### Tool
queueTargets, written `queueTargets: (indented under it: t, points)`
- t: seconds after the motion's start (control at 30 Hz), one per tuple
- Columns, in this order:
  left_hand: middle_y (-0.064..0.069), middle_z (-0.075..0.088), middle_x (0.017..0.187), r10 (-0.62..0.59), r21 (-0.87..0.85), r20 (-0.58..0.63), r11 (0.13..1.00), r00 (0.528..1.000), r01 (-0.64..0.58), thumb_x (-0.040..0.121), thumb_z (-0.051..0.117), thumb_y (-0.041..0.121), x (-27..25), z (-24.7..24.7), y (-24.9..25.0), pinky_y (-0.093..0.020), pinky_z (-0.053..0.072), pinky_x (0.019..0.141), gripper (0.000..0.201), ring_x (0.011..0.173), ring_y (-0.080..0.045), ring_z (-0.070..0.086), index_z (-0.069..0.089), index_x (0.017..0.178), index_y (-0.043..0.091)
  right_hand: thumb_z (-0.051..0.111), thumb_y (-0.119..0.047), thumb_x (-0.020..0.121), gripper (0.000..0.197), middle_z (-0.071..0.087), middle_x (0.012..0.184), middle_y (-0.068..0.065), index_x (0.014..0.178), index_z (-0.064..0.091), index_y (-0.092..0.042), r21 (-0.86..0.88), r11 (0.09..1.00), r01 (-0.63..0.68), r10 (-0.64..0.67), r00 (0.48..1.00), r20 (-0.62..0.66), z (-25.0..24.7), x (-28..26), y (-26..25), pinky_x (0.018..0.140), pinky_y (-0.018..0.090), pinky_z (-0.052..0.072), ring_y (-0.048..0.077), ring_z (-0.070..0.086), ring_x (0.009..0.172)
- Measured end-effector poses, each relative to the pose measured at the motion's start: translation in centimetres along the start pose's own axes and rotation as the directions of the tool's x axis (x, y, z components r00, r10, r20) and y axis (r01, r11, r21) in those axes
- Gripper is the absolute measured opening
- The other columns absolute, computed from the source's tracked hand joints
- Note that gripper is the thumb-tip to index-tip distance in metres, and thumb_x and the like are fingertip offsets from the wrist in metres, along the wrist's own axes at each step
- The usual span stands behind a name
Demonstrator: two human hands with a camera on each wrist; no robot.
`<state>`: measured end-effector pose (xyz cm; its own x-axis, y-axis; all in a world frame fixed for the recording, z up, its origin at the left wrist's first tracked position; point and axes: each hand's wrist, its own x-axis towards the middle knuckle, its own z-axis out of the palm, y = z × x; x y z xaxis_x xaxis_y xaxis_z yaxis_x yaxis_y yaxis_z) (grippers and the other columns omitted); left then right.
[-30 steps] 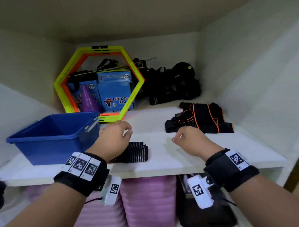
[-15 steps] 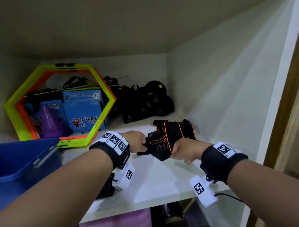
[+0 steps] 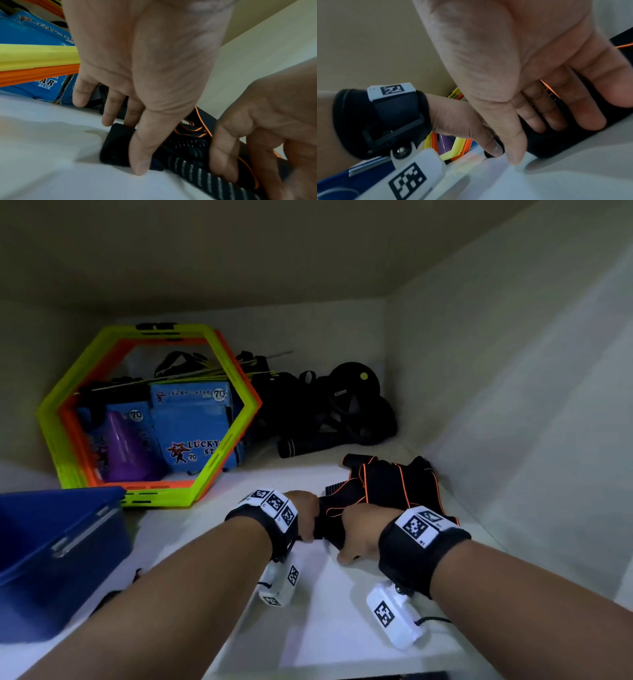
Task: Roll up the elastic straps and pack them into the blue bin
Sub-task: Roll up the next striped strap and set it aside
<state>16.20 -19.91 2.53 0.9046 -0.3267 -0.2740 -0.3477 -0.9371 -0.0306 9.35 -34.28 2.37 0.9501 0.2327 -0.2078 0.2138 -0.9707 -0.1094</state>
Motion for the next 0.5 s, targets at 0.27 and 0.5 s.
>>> queueTargets:
  t: [0.27, 0.5]
  points:
    - [-0.007, 0.065, 0.111, -0.112, -0.221, -0.13, 0.972, 0.985, 0.081, 0.079, 0.076, 0.028, -0.4, -2.3, -0.2, -0.031, 0.051, 0.08, 0.039, 0.094, -0.02, 0.058, 0.068, 0.114, 0.013, 0.052, -0.012, 0.095, 0.02, 0.055, 0.079, 0.007, 0.11, 0.061, -0.003, 0.003, 1.0, -0.015, 0.016, 0.999, -0.04, -2.0, 0.4, 0.8, 0.062, 0.032, 0.047, 0.025, 0.057, 0.081]
    - [-0.003, 0.064, 0.098, -0.252, -0.516, -0.453, 0.857, 0.855, -0.02, 0.073, 0.074, 0.021, -3.0, -6.5, -1.2, -0.031, 0.049, 0.064, 0.034, 0.085, -0.019, 0.062, 0.052, 0.099, 0.026, 0.054, -0.013, 0.088, 0.021, 0.074, 0.074, 0.017, 0.107, 0.059, -0.005, 0.483, 0.875, 0.02, 0.104, 0.968, -0.228, -7.6, 0.5, 3.3, 0.059, 0.034, 0.057, 0.031, 0.074, 0.068]
